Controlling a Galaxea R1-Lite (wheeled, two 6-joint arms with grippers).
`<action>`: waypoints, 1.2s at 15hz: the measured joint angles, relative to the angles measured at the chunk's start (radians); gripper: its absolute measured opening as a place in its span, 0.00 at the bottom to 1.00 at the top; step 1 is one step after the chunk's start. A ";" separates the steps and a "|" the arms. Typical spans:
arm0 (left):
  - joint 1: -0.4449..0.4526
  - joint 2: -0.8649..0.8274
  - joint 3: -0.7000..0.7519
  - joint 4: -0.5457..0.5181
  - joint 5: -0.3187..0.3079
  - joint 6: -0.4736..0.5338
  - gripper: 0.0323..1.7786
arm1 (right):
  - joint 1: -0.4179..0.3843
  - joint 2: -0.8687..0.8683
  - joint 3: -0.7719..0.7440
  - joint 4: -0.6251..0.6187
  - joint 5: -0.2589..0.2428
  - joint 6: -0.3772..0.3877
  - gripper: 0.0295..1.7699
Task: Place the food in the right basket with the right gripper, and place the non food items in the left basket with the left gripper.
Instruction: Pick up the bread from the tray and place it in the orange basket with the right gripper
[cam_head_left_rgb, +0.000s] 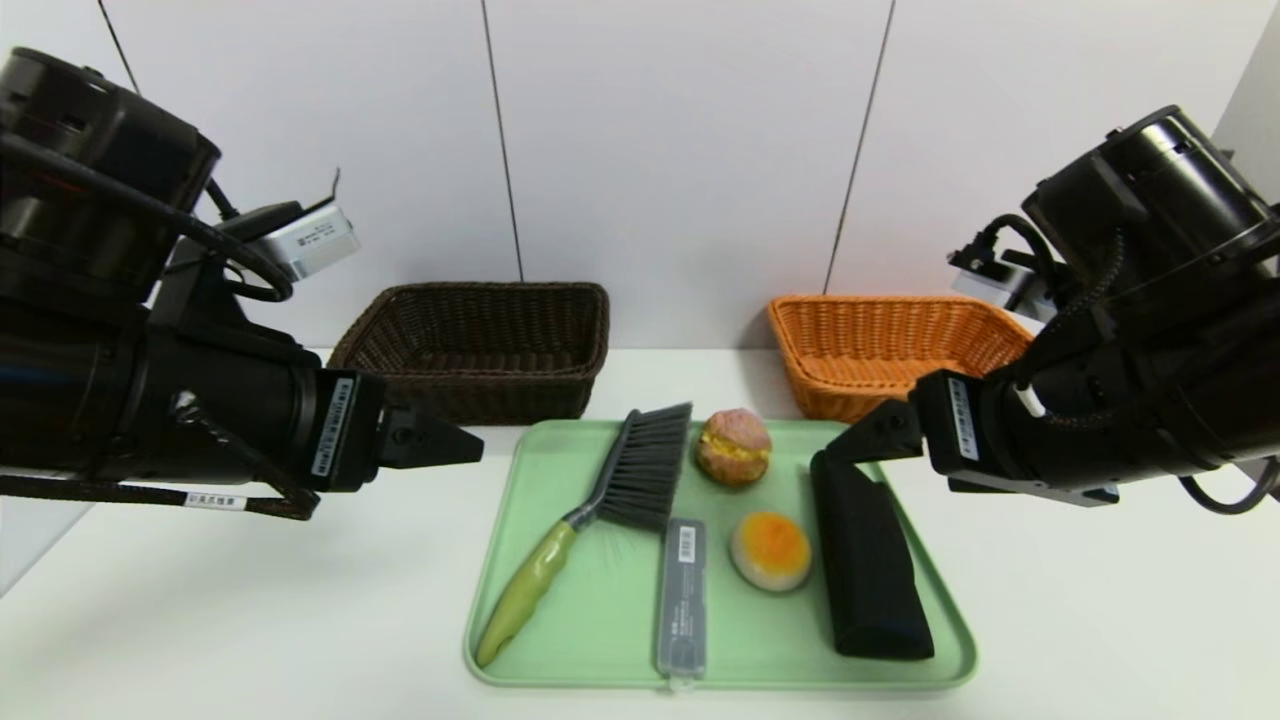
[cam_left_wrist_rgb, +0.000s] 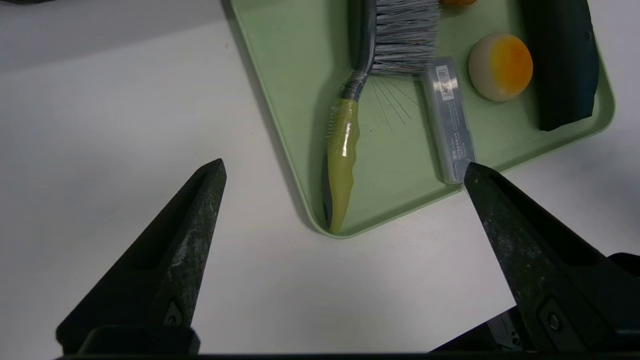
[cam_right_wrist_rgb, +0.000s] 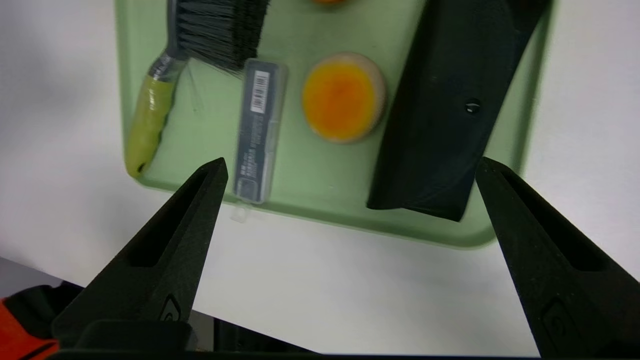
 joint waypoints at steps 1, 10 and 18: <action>-0.004 0.009 -0.002 -0.002 0.000 -0.017 0.95 | 0.015 0.027 -0.032 0.001 0.000 0.034 0.97; -0.013 -0.007 0.011 0.005 -0.001 -0.031 0.95 | 0.077 0.355 -0.357 0.005 -0.142 0.338 0.97; -0.011 -0.060 0.069 0.010 -0.001 -0.030 0.95 | 0.037 0.572 -0.562 0.124 -0.173 0.474 0.97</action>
